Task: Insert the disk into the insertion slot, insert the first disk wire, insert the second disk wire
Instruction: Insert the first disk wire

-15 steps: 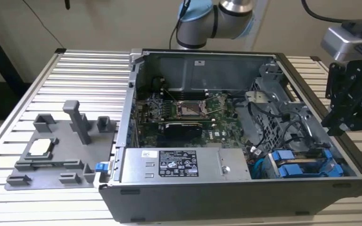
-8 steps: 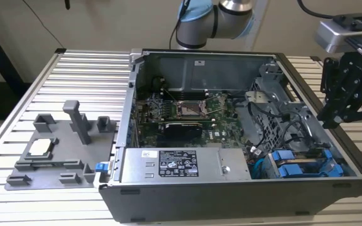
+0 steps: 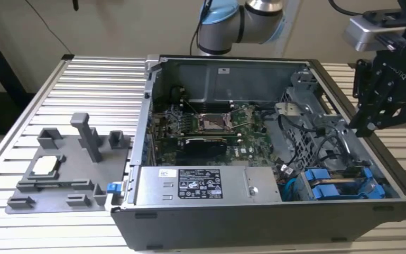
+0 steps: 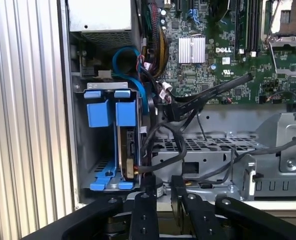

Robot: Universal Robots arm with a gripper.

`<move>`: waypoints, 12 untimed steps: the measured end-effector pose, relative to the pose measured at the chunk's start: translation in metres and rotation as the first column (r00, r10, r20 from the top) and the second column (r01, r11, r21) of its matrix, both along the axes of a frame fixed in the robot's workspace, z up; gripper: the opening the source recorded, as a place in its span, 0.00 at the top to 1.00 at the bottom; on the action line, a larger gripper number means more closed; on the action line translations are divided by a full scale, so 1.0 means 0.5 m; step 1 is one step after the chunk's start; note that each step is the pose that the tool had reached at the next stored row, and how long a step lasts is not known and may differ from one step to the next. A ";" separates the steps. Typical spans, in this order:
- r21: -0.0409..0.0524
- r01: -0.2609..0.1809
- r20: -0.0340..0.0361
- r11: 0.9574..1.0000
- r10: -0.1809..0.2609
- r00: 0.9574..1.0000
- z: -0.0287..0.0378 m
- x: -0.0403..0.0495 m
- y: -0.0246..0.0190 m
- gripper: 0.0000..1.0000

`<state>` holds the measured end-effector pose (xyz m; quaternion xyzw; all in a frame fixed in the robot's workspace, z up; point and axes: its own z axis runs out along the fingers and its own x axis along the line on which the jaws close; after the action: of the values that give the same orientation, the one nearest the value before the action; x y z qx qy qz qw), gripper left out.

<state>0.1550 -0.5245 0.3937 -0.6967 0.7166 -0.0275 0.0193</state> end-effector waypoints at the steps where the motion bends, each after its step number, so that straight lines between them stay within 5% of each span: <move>1: 0.000 0.000 0.000 1.000 0.000 1.000 0.000 -0.003 0.0018 0.73; 12: -0.002 0.000 0.011 1.000 0.000 1.000 0.001 -0.058 0.0025 0.73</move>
<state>0.1258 -0.5233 0.3945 -0.6964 0.7166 -0.0319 0.0227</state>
